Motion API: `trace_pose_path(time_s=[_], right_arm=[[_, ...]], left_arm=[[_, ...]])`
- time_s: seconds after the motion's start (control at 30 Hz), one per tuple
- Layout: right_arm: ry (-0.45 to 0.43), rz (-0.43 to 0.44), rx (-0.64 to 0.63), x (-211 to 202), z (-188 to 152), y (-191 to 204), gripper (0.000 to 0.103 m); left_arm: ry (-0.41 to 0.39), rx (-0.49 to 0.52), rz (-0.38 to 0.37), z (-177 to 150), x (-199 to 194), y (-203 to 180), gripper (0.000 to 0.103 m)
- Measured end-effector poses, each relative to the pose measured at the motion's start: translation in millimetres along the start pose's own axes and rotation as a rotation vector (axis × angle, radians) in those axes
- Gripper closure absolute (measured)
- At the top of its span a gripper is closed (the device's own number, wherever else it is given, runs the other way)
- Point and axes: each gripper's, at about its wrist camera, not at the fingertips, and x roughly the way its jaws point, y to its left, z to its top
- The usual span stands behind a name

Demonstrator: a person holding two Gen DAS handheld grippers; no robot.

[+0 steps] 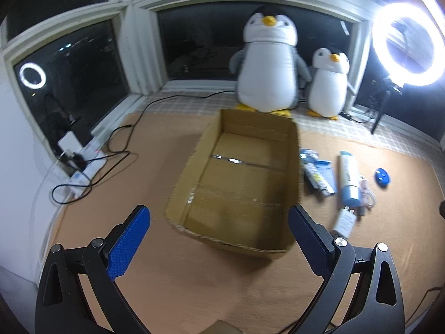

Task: Organize rigid objects
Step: 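Grasp the box wall with the left gripper while the right gripper grasps the blue tape measure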

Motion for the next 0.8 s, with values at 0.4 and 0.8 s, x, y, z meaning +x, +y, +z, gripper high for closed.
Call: trace_pose_path(time_s=[0.4,0.8], right_arm=[[0.013,0.075,0.023,22,-8,-4,0.000],[0.098,0.048,0.060,57,-12,-22,0.000]], left_arm=[[0.090,-0.083,0.089,-3,53,54,0.015],[0.165,-0.107,0.121,-6,106,70,0.040]])
